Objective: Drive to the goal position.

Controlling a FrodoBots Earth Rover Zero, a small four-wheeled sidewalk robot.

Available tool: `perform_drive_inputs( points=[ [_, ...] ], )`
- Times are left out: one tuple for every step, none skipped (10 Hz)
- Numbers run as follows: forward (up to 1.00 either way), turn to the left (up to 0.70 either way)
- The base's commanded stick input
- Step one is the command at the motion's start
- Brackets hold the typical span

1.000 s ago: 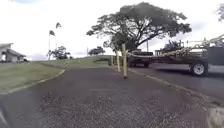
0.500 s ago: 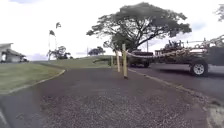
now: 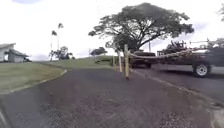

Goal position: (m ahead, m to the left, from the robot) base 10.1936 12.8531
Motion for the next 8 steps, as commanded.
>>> perform_drive_inputs(
  points=[
    [0.69,0.35],
    [0.70,0.35],
    [0.70,0.35],
    [0.70,0.35],
    [0.70,0.35],
    [0.70,0.35],
    [0.70,0.35],
    [0.70,0.35]
  ],
)
